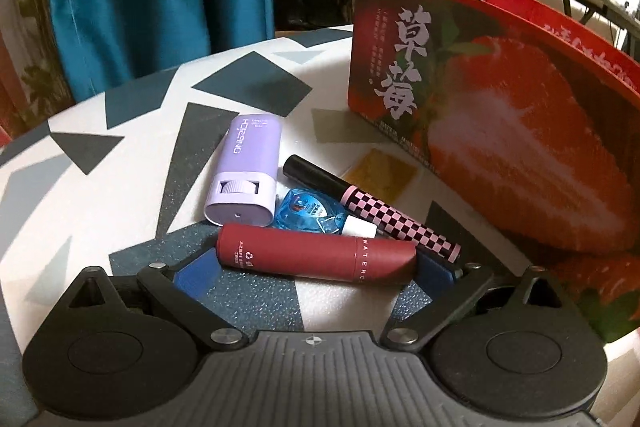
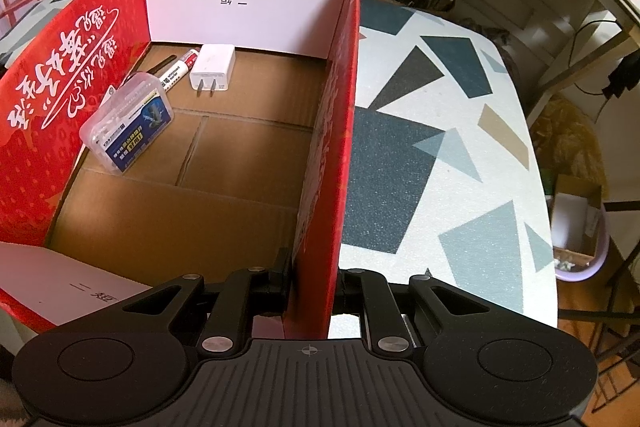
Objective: Organize rigid objects
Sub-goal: 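Lower the left tool onto the dark red lipstick tube and grasp it, then lift the lipstick tube with the left tool and drop it into the box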
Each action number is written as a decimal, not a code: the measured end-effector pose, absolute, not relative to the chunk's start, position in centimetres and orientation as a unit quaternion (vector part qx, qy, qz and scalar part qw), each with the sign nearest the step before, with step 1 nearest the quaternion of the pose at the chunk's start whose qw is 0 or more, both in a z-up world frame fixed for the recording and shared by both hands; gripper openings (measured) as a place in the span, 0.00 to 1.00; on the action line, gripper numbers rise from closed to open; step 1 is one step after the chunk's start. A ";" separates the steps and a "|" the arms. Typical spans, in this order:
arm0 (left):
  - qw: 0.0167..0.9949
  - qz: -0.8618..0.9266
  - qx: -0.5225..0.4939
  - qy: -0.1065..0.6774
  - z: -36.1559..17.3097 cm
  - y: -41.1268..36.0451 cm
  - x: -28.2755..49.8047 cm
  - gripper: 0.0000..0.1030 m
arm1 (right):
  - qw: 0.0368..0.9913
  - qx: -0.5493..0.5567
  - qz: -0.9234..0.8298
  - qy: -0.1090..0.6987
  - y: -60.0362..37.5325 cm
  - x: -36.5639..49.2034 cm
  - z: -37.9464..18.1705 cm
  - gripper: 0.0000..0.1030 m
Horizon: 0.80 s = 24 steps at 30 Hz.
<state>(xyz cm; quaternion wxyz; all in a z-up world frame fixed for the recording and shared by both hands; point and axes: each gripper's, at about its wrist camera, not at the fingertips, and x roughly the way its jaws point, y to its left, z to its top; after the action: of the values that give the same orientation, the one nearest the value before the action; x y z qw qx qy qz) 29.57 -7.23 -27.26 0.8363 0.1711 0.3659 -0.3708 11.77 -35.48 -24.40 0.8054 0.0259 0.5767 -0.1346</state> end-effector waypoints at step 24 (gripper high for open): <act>0.856 -0.443 0.154 0.218 -14.9 -12.2 25.1 0.98 | 0.805 0.025 -0.135 0.577 -35.4 11.8 -24.4 0.15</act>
<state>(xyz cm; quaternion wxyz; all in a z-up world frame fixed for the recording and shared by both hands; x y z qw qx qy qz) 25.10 -12.20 -14.91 0.8556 0.1539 0.2183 -0.4433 11.81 -35.39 -24.40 0.8053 0.0254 0.5768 -0.1349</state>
